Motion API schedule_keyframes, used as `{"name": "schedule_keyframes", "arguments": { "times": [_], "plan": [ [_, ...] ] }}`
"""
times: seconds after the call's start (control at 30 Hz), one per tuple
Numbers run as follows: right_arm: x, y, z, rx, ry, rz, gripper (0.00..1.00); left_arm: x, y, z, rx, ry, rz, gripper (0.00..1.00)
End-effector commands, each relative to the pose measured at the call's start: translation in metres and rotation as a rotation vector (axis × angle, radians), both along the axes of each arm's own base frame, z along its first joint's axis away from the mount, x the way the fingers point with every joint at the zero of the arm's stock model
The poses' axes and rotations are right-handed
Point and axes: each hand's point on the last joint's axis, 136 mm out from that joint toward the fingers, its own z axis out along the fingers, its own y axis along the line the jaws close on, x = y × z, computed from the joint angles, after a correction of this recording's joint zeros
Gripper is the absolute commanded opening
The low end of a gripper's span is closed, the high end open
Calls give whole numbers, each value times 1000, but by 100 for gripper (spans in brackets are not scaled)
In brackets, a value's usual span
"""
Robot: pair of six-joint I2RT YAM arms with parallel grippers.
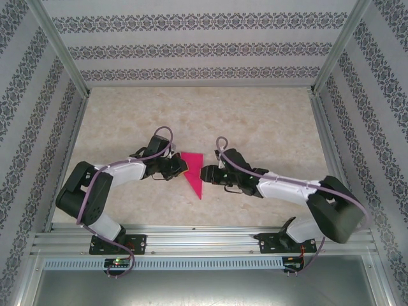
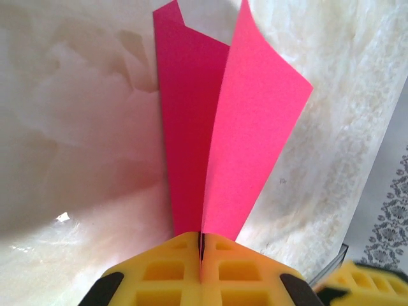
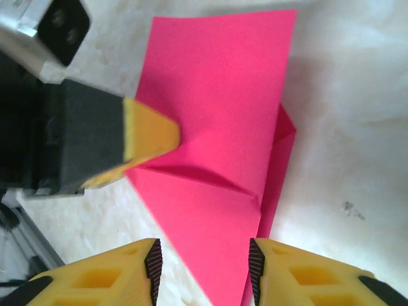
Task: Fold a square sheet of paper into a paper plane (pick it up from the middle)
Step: Fold the wing for the fifth time at the center of the table.
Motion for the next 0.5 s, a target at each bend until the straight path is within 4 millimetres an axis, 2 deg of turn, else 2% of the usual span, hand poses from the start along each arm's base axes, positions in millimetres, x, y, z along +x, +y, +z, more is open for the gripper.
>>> {"name": "schedule_keyframes", "arguments": {
  "times": [0.0,0.1,0.27,0.47],
  "plan": [
    [-4,-14,0,-251,-266,13,47,6,5,5,13,-27,62,5],
    [-12,-1,5,-342,-439,80,50,5,4,5,23,-23,61,6],
    [-31,42,7,-565,-707,248,52,4,2,4,24,-9,62,5],
    [-26,54,-11,-764,-811,282,52,3,3,4,31,-6,61,6]
  ]
}}
